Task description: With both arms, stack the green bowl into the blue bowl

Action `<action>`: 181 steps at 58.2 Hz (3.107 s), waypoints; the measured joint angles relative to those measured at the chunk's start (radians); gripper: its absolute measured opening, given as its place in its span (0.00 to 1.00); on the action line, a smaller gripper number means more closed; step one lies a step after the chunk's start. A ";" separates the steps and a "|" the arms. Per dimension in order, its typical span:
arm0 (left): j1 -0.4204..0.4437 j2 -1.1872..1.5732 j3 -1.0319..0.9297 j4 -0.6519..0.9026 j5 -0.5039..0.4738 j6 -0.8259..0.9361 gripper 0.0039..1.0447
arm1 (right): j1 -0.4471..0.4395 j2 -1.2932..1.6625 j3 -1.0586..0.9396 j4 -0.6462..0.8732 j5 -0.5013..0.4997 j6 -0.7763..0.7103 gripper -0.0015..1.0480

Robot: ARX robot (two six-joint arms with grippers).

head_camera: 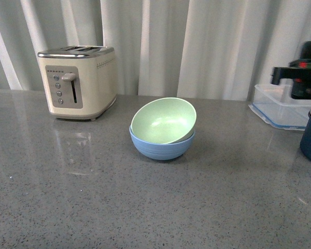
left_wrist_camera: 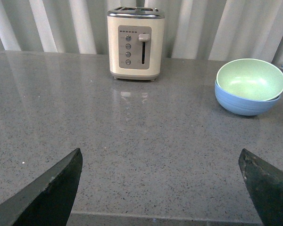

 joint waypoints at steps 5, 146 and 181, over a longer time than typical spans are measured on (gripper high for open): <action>0.000 0.000 0.000 0.000 0.001 0.000 0.94 | -0.027 -0.058 -0.084 0.029 -0.016 -0.004 0.22; 0.000 0.000 0.000 0.000 0.001 0.000 0.94 | -0.195 -1.357 -0.645 -0.723 -0.188 -0.011 0.01; 0.000 0.000 0.000 0.000 0.000 0.000 0.94 | -0.195 -1.477 -0.646 -0.834 -0.191 -0.013 0.43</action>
